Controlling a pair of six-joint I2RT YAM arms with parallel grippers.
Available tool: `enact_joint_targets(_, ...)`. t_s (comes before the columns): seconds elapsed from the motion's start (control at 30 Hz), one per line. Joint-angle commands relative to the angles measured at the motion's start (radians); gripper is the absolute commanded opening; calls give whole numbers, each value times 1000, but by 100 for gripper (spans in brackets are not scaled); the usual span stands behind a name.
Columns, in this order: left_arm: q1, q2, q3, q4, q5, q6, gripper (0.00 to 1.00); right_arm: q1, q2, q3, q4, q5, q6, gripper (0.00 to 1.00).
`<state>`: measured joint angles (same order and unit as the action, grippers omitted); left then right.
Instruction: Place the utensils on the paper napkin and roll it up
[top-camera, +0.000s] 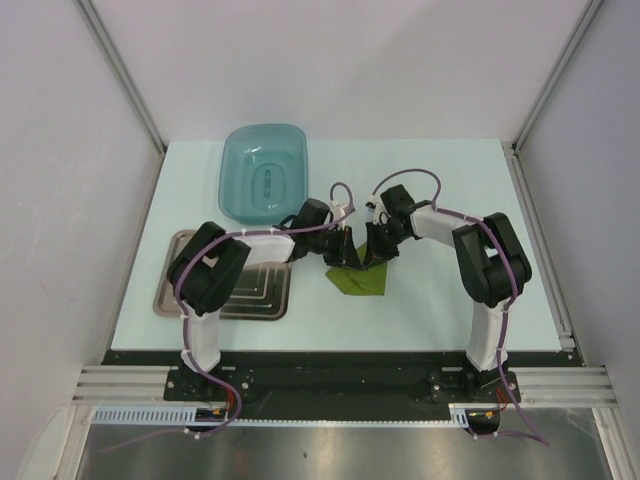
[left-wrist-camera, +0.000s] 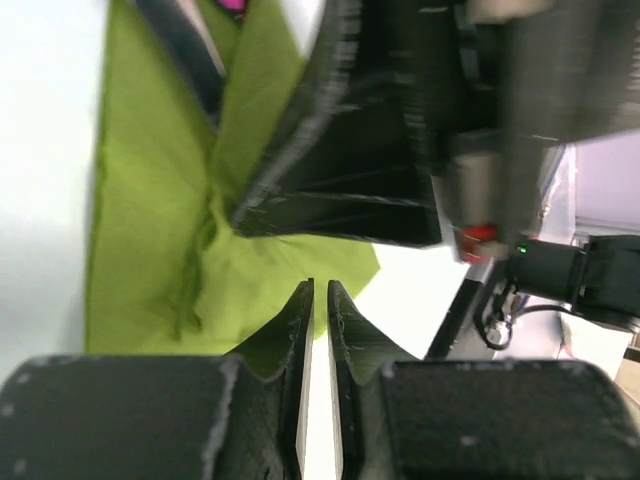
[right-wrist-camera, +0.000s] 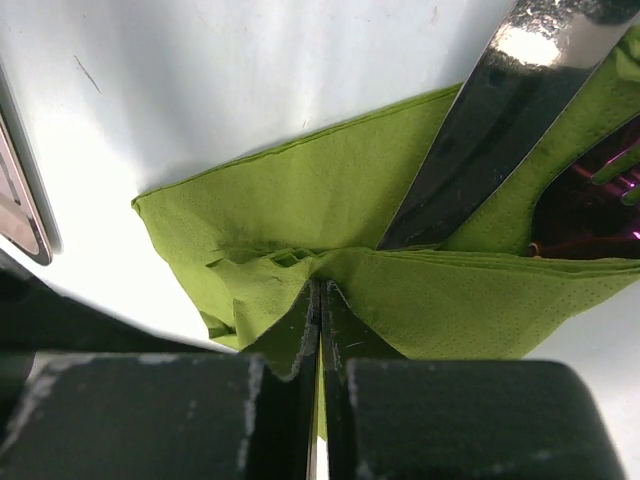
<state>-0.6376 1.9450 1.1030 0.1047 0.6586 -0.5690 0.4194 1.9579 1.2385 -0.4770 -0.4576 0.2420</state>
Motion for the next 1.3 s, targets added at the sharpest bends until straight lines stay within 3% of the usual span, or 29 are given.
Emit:
enact_joint_targets(0.0, -11, 45, 54, 53, 10, -23, 13, 1, 39, 3, -17, 22, -15, 0)
enact_joint_targets(0.13, -13, 89, 46, 78, 6, -46, 10, 2, 33, -2, -6, 19, -9, 0)
enact_joint_targets(0.37, -11, 146, 49, -45, -83, -16, 2, -2, -14, 39, -32, 16, -15, 1)
enact_joint_targets(0.63, -13, 144, 49, -76, -93, 4, 0, 22, -97, 108, -74, 120, -52, 3)
enact_joint_targets(1.27, -11, 138, 47, -85, -106, 8, 0, 90, 45, 98, -118, 272, -109, 1)
